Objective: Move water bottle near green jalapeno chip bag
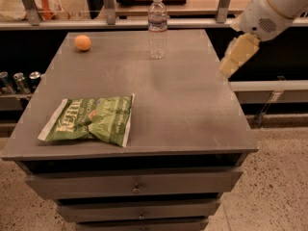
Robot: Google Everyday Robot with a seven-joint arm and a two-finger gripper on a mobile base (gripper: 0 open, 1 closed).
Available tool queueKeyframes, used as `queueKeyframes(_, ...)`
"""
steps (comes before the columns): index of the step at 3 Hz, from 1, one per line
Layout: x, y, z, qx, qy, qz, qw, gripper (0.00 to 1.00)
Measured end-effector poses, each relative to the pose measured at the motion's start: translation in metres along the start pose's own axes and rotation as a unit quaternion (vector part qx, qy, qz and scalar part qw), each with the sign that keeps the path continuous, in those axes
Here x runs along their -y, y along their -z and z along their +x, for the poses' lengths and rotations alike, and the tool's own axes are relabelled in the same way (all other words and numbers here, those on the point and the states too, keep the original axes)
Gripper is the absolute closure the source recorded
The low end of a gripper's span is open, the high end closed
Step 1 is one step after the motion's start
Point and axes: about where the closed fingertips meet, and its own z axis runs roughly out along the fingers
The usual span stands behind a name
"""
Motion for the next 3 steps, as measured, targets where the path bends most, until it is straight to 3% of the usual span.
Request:
queueKeyframes(1,0.04,-0.039,-0.035,0.046,-0.076,0.03,0.9956,0.0)
queueKeyframes(2,0.057,-0.037,-0.047,0.074,-0.117,0.057,0.9887,0.0)
queueKeyframes(3,0.057,-0.046,-0.054,0.089,-0.129,0.06,0.9859,0.0)
